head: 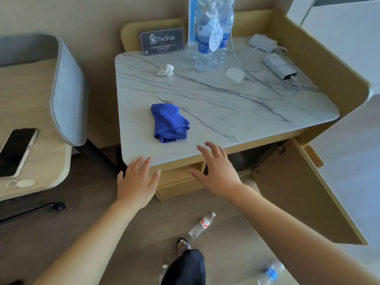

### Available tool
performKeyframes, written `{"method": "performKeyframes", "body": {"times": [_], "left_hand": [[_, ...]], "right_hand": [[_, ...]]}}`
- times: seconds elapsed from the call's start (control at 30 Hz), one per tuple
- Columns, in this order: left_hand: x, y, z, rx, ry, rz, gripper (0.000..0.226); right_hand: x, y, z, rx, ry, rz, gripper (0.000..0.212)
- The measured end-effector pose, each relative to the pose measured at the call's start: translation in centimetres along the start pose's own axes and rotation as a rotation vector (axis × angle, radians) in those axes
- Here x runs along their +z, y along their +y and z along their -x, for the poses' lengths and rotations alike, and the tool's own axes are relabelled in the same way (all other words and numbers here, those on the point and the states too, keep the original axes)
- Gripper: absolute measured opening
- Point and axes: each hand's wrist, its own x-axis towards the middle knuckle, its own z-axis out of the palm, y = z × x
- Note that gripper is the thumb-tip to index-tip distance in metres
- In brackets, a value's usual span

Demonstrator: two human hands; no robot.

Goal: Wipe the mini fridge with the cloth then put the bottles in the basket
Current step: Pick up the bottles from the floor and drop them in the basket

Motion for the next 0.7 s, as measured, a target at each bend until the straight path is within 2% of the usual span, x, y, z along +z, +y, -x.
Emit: {"method": "performKeyframes", "body": {"times": [0.3, 0.43, 0.7], "left_hand": [[4.5, 8.0, 13.7, 0.244, 0.018, 0.061, 0.064], [6.9, 13.0, 20.6, 0.354, 0.028, 0.108, 0.057], [12.3, 19.3, 32.5, 0.451, -0.016, 0.198, 0.074]], "right_hand": [[-0.8, 6.4, 18.8, 0.124, -0.003, -0.02, 0.076], [-1.0, 9.3, 28.9, 0.209, 0.027, -0.049, 0.071], [-0.6, 13.9, 46.4, 0.411, 0.093, -0.117, 0.068]]}}
